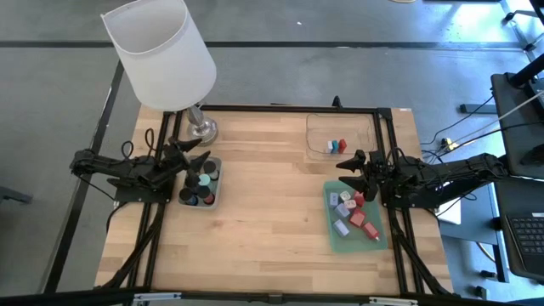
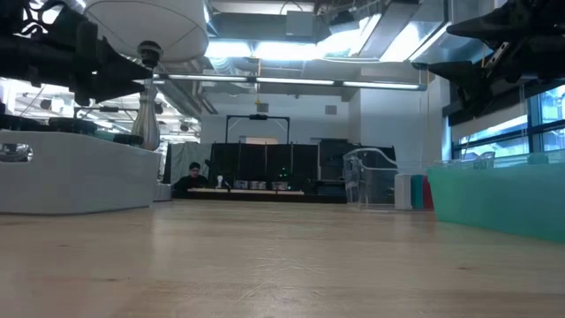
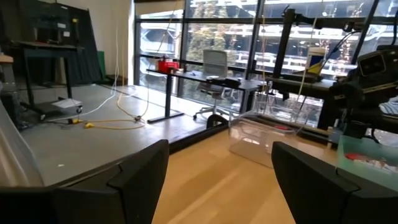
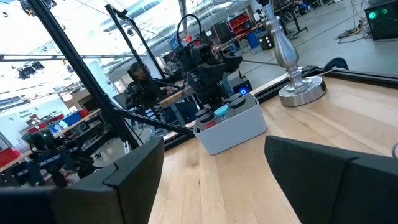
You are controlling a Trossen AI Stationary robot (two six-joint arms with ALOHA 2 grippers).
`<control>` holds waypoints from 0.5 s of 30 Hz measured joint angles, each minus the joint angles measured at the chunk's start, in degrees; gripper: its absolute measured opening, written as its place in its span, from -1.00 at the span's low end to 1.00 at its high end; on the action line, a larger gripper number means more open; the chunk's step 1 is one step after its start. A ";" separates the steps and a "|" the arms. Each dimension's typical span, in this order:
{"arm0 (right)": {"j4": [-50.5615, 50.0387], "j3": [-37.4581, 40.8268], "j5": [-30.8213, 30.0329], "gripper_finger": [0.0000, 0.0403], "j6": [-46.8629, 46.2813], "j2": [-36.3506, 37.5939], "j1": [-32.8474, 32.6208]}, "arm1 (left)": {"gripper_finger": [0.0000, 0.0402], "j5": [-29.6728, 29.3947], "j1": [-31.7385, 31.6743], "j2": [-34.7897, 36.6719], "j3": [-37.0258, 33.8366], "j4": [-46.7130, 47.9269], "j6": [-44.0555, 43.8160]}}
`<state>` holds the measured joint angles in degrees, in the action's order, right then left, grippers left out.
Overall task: Pick & Place Office items
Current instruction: Return to Home Position
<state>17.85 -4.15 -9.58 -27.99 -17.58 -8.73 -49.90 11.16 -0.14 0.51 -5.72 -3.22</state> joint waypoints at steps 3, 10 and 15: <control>0.02 0.00 0.00 0.40 0.00 0.00 0.00 | 0.40 0.12 -0.02 0.00 0.00 0.00 -0.36; 0.02 0.01 0.00 0.40 0.00 0.00 0.00 | 0.40 0.19 0.00 0.00 0.00 0.00 -0.46; 0.02 0.01 -0.01 0.40 0.00 0.00 0.00 | 0.40 0.25 -0.01 0.00 0.00 0.00 -0.46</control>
<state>17.87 -4.14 -9.60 -27.99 -17.58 -8.73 -49.65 11.15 -0.14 0.51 -5.72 -3.68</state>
